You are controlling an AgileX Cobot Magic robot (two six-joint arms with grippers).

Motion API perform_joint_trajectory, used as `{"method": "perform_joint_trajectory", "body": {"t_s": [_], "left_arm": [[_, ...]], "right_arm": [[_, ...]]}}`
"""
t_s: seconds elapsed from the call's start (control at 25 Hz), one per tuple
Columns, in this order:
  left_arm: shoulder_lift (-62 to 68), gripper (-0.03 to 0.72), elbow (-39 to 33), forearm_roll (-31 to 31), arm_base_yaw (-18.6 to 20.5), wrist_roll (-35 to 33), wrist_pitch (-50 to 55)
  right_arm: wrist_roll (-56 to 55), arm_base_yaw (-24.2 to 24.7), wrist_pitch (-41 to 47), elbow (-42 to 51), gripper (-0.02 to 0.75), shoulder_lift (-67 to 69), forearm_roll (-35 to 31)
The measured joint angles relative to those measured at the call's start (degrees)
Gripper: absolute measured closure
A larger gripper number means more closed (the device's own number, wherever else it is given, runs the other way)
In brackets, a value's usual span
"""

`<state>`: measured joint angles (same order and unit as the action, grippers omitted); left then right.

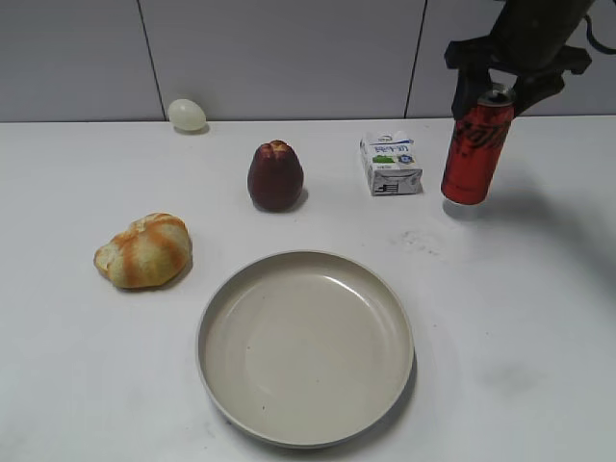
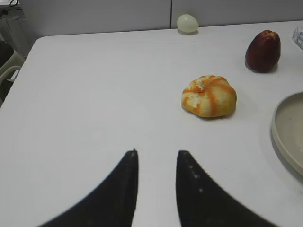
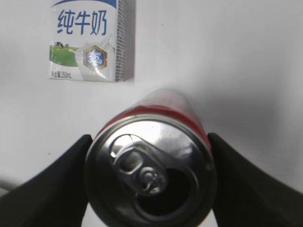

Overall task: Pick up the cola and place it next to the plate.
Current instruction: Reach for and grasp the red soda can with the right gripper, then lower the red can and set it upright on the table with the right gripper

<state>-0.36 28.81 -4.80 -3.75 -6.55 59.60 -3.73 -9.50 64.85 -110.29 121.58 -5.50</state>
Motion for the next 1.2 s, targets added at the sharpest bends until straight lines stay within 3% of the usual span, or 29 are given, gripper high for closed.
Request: {"method": "perform_joint_trajectory", "body": {"t_s": [0.32,0.48,0.72,1.0,1.2], "left_arm": [[0.00,0.470,0.00,0.00,0.00,0.00,0.00],[0.00,0.470,0.00,0.00,0.00,0.00,0.00],[0.00,0.470,0.00,0.00,0.00,0.00,0.00],[0.00,0.470,0.00,0.00,0.00,0.00,0.00],[0.00,0.470,0.00,0.00,0.00,0.00,0.00]], "right_arm": [[-0.15,-0.62,4.50,-0.84,0.204,-12.81,0.05],[-0.38,-4.07,4.55,4.44,0.203,-22.00,1.72],[-3.48,-11.74,-2.05,23.22,0.203,-34.95,4.79],[-5.37,-12.34,-18.60,48.35,0.204,-43.45,0.01],[-4.56,-12.34,-26.30,58.47,0.204,-42.49,-3.02]]}}
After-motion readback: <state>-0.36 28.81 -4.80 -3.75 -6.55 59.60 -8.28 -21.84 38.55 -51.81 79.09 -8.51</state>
